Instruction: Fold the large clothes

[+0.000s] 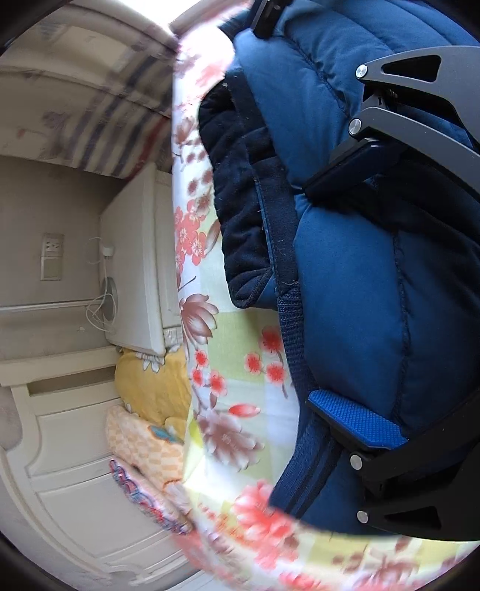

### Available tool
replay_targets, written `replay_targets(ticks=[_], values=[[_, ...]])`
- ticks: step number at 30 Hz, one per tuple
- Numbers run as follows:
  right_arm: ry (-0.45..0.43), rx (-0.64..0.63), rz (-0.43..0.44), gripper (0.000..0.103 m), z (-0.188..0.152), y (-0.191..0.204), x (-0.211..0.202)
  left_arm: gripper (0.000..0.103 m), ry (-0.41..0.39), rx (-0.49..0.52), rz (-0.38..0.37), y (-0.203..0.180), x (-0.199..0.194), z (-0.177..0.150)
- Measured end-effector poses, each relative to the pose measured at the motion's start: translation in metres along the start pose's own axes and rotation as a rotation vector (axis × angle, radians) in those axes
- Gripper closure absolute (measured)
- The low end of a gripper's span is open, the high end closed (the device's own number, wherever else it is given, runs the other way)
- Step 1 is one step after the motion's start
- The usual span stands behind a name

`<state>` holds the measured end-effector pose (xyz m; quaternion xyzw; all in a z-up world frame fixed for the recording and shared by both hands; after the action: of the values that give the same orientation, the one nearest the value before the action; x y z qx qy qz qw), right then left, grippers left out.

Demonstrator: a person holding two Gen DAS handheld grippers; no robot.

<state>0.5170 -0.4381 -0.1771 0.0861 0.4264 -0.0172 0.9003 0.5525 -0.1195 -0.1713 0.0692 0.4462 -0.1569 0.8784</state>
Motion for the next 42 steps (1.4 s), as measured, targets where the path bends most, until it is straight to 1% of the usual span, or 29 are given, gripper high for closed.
replay_targets(ticks=[1, 2, 3, 5, 6, 7, 8, 9, 10, 13, 16, 17, 18, 19, 20, 21, 22, 23, 25, 27, 28, 29, 31, 34, 37, 38, 40, 41, 42], values=[[-0.002, -0.007, -0.01, 0.029, 0.0, 0.002, 0.0, 0.004, -0.003, 0.032, 0.036, 0.001, -0.009, 0.004], [-0.006, -0.019, -0.025, 0.029, -0.001, 0.002, 0.0, 0.004, -0.018, 0.048, 0.047, 0.002, -0.016, 0.007], [-0.008, -0.021, -0.029, 0.029, -0.002, 0.004, -0.001, 0.004, -0.044, 0.04, 0.052, 0.011, -0.026, 0.011], [-0.007, -0.012, -0.018, 0.029, -0.002, 0.003, -0.001, 0.004, -0.034, -0.024, 0.054, 0.036, -0.028, 0.009], [-0.007, -0.012, -0.018, 0.029, -0.002, 0.003, -0.001, 0.004, 0.003, -0.094, 0.03, 0.06, -0.019, -0.002], [-0.006, -0.014, -0.019, 0.029, -0.002, 0.003, -0.001, 0.004, 0.018, -0.154, -0.028, 0.072, -0.013, -0.009], [-0.005, -0.019, -0.021, 0.029, -0.002, 0.004, -0.001, 0.004, 0.006, -0.261, -0.138, 0.084, -0.011, -0.014], [-0.004, -0.02, -0.021, 0.028, -0.001, 0.003, 0.0, 0.004, -0.019, -0.302, -0.168, 0.091, -0.013, -0.012], [-0.003, -0.016, -0.017, 0.028, -0.001, 0.003, 0.0, 0.004, -0.033, -0.316, -0.18, 0.093, -0.014, -0.011], [-0.003, 0.002, 0.005, 0.028, -0.001, 0.001, 0.0, 0.004, -0.021, -0.274, -0.128, 0.086, -0.01, -0.011], [0.001, 0.014, 0.018, 0.028, -0.001, 0.0, -0.001, 0.004, -0.035, -0.289, -0.146, 0.088, -0.012, -0.012], [0.014, 0.004, 0.003, 0.028, -0.001, 0.001, -0.001, 0.004, -0.04, -0.295, -0.153, 0.089, -0.014, -0.013], [0.029, -0.021, -0.043, 0.028, -0.001, 0.004, -0.002, 0.004, -0.042, -0.296, -0.157, 0.089, -0.014, -0.013], [0.037, -0.059, -0.131, 0.028, 0.0, 0.008, -0.005, 0.004, -0.043, -0.293, -0.154, 0.089, -0.013, -0.013], [0.019, -0.125, -0.272, 0.028, 0.003, 0.019, -0.016, 0.004, -0.042, -0.291, -0.151, 0.088, -0.014, -0.013], [-0.017, -0.177, -0.315, 0.027, 0.005, 0.036, -0.027, 0.004, -0.041, -0.289, -0.149, 0.088, -0.012, -0.012], [-0.05, -0.21, -0.29, 0.027, 0.006, 0.053, -0.035, 0.004, -0.041, -0.289, -0.148, 0.088, -0.012, -0.012], [-0.093, -0.258, -0.236, 0.027, 0.005, 0.084, -0.047, 0.004, -0.04, -0.288, -0.148, 0.088, -0.011, -0.011], [-0.12, -0.342, -0.196, 0.023, 0.0, 0.125, -0.055, 0.004, -0.039, -0.286, -0.145, 0.087, -0.01, -0.011], [-0.096, -0.462, -0.127, 0.019, -0.017, 0.169, -0.042, 0.004, -0.038, -0.281, -0.138, 0.087, -0.011, -0.012], [-0.049, -0.515, -0.119, 0.018, -0.029, 0.181, -0.025, 0.004, -0.037, -0.28, -0.138, 0.087, -0.011, -0.012], [0.009, -0.554, -0.139, 0.018, -0.043, 0.185, -0.004, 0.004, -0.039, -0.281, -0.142, 0.087, -0.011, -0.012], [0.016, -0.496, -0.111, 0.014, -0.04, 0.179, 0.001, 0.004, -0.042, -0.282, -0.142, 0.088, -0.012, -0.012], [0.041, -0.402, -0.05, 0.017, -0.034, 0.161, -0.007, 0.004, -0.042, -0.283, -0.146, 0.088, -0.012, -0.012], [-0.037, -0.261, -0.102, 0.017, -0.015, 0.112, -0.036, 0.004, -0.053, -0.291, -0.156, 0.089, -0.013, -0.012], [-0.052, -0.208, -0.148, 0.017, -0.011, 0.084, -0.042, 0.004, -0.055, -0.294, -0.16, 0.089, -0.014, -0.012], [-0.023, -0.123, -0.248, 0.017, -0.015, 0.027, -0.038, 0.004, -0.056, -0.299, -0.164, 0.09, -0.013, -0.012], [-0.001, -0.08, -0.26, 0.016, -0.02, 0.006, -0.032, 0.004, -0.056, -0.299, -0.163, 0.089, -0.013, -0.012], [0.013, -0.005, -0.204, 0.016, -0.025, -0.008, -0.026, 0.004, -0.056, -0.299, -0.165, 0.09, -0.013, -0.012]])
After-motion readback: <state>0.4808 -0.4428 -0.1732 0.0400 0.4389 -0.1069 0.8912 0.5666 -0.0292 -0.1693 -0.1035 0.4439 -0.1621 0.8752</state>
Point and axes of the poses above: each gripper's, at about its wrist camera, not at the fingertips, and x roughly the way its jaws point, y to its left, z to its top, the point moved 8 cm from there along x, roughly the way its jaws point, and after that the axes turned 7 degrees about -z, right-handed, at the moved point
